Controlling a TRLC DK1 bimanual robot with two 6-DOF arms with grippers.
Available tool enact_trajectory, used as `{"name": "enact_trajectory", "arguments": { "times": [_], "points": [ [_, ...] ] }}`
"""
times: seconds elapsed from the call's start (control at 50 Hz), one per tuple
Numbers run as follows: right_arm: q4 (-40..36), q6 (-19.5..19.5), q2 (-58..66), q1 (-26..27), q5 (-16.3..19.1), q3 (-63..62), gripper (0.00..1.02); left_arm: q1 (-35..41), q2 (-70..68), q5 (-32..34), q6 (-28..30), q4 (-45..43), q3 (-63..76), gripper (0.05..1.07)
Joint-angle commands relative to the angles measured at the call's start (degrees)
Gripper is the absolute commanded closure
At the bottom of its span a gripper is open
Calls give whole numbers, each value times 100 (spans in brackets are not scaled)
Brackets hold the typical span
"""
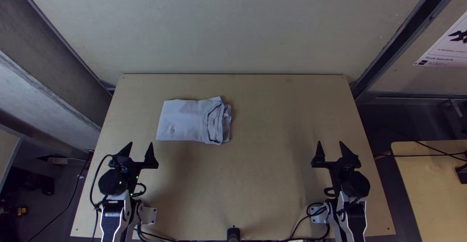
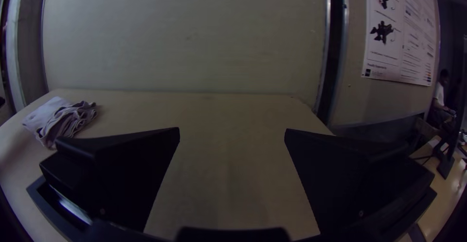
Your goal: Fold the t-shirt
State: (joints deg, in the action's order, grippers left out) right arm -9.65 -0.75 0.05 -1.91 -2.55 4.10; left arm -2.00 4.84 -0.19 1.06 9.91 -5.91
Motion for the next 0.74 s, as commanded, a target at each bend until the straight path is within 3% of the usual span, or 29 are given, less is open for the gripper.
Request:
{"name": "enact_trajectory", "arguments": {
  "times": [0.0,0.12,0.72],
  "points": [
    [33,-83,-5,165,-44,-67,3,-20,149,27,-80,63,257,10],
    [33,-83,-14,139,-44,-67,3,-29,-519,27,-71,28,257,10],
    [33,-83,-23,130,-44,-67,3,-29,-484,36,-80,55,257,10]
  ]
}}
